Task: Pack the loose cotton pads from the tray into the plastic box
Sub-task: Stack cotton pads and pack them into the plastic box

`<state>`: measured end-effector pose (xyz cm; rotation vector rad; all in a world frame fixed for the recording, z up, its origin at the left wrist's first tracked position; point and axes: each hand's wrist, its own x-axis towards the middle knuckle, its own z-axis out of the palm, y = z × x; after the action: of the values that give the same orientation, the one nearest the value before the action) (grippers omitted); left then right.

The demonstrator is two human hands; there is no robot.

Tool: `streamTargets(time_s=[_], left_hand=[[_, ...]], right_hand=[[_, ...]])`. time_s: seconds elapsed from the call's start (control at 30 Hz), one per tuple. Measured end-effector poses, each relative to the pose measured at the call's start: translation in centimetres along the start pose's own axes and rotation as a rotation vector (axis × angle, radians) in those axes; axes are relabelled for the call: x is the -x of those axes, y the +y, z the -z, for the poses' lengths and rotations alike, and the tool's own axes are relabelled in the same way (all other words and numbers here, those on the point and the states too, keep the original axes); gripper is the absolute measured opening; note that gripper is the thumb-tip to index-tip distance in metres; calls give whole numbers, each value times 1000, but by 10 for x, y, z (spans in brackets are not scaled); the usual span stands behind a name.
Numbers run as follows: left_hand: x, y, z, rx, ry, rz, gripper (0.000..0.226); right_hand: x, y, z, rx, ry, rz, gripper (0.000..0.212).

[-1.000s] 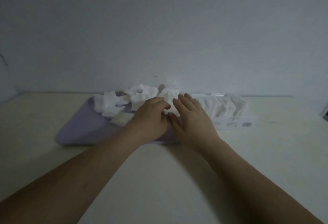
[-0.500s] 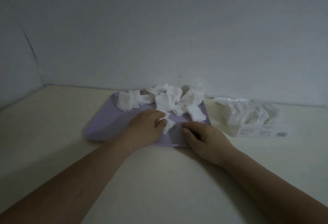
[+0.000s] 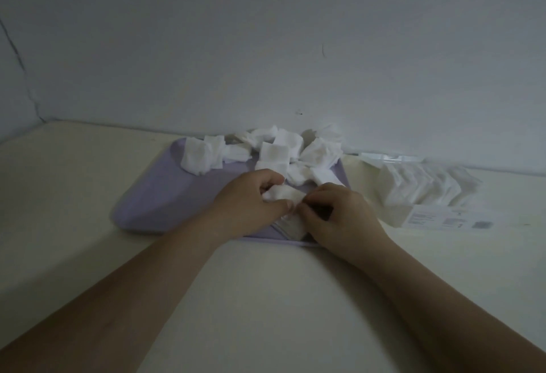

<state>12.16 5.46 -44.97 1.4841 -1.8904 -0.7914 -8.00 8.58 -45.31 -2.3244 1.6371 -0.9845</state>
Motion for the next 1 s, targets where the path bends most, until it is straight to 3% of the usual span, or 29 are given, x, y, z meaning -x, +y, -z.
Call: streamTargets(time_s=[0.13,0.2,0.27,0.37,0.43,0.5,0.6,0.67,0.77,0.93,1.0], left_hand=[[-2,1,4,142,9,11,32],[-2,2,5,201,16,23,25],[-3,4,8,253,74,21,20],[-6,3,15,291,204,66,12],[-7,-2,19,184,211,79,12],[-5,-3,20,-81,245,25,35],[-3,7,13,-331,319,-265,47],[1,16,6,-284,177,-337,41],[7,17,-4,-302,-38,-296,42],[6,16,5,-419,-179,-260,50],[7,16,9,-404,-221,-216,44]], right_hand=[[-8,6,9,55,277,18,17],[-15,18,9,157,197,-106,34],[-18,25,6,203,5,-247,44],[-17,29,3,182,-64,-267,39],[-19,28,7,182,-29,-261,41],[-18,25,11,162,-15,-272,39],[-14,26,11,100,44,-266,26],[-13,29,12,109,13,-292,31],[-11,27,13,121,-25,-292,33],[-7,21,15,59,-104,-286,36],[-5,18,15,14,-93,-256,35]])
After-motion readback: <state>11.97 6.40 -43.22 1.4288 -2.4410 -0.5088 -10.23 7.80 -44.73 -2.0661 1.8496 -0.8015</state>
